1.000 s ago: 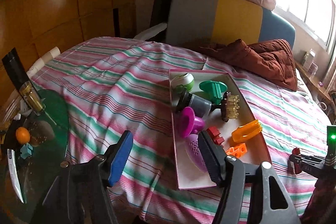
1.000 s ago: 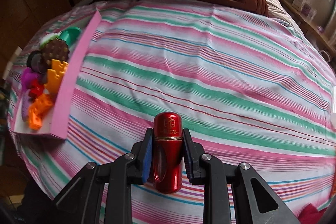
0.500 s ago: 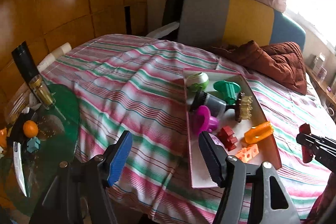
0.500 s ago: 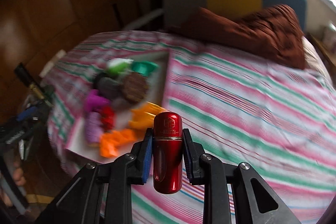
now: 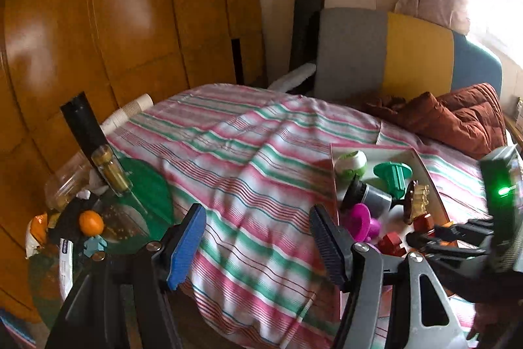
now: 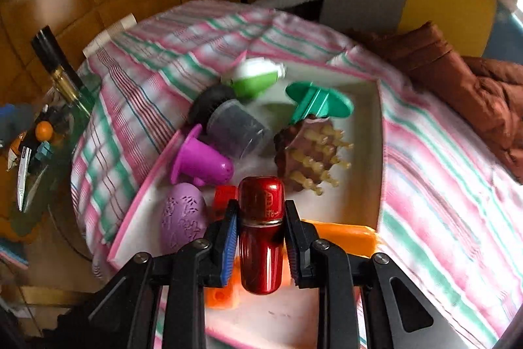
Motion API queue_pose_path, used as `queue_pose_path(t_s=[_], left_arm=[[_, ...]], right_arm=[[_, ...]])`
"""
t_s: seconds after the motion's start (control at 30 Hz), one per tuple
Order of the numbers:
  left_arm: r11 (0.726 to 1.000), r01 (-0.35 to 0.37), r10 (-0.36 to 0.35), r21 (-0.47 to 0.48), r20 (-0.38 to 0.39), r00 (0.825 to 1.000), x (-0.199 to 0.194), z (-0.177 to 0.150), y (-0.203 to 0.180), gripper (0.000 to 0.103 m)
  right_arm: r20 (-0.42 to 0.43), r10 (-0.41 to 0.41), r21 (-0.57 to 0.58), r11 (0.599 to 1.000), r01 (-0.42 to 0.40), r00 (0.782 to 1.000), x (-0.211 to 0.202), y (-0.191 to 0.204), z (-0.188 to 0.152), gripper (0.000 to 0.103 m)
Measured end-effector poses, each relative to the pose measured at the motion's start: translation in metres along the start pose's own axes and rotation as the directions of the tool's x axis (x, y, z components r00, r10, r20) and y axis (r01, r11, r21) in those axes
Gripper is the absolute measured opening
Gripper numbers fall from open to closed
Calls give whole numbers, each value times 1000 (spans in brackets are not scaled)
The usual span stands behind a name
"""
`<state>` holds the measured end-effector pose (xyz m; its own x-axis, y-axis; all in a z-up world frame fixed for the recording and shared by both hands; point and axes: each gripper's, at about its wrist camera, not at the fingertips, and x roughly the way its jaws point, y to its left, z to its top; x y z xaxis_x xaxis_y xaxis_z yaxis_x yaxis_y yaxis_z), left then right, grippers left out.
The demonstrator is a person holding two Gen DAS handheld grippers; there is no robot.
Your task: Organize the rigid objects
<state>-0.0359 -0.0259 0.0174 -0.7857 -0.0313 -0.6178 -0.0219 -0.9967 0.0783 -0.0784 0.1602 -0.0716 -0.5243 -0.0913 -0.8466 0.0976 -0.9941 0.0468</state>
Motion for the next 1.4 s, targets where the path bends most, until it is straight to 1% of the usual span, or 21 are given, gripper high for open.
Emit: queue_pose_path(t_s=[0.07,0.23,0.3,0.37,0.4,0.47,0.5,0.57,0.73,0.83,0.97,1.13,1.23,1.27,1.4], left_arm=[[1000,19,-19,-1,-5,1000,-1,1,-1,67],[998,63,-63,-1,-39,997,-1,-2,-7,67],[997,74,-75,-3,-43,996,-2,-3,-9,67],[996,93,-93,-11,-49,994,-2,-6,-10,67],[995,98,-99,-13,-51,994,-2,-7,-10,67],[994,105,-106,-17,-57,993,-2,-9,-13,67],[994,111,-112,-19,-61,992,-2,-10,-13,67],[992,127,-128,-27,-67,989,-2,-12,-15,67],[988,149,-150,-27,-70,986,-6,-20,-22,66],[989,150,-150,1,-67,986,-9,-24,-30,64],[985,171,-168,35,-64,984,-16,-29,-39,60],[981,186,-181,58,-71,981,-19,-31,-44,58],[979,192,-186,70,-81,979,-18,-33,-46,50],[978,195,-189,73,-84,978,-18,-33,-47,46],[980,188,-183,72,-72,980,-17,-31,-44,45]], right_arm=[[25,0,-4,1000,0,1000,2,1,2,27],[41,-17,29,999,16,999,4,0,1,28],[53,-14,42,999,12,999,0,0,-3,35],[75,-21,50,999,18,997,-8,-2,-7,47],[87,-26,54,998,22,996,-13,-1,-11,50],[112,-50,57,997,43,992,-23,0,-18,59],[130,-73,59,996,66,989,-30,1,-23,61],[153,-107,74,993,97,982,-38,0,-29,70],[195,-222,154,969,194,955,-63,-2,-52,77],[211,-272,213,950,227,939,-74,-5,-63,79],[228,-293,257,938,233,928,-84,-6,-69,79],[242,-286,255,941,224,927,-88,-1,-70,80],[247,-282,250,943,220,927,-88,3,-71,80],[247,-279,249,944,218,928,-87,4,-71,80],[249,-272,245,946,211,930,-86,7,-70,80]])
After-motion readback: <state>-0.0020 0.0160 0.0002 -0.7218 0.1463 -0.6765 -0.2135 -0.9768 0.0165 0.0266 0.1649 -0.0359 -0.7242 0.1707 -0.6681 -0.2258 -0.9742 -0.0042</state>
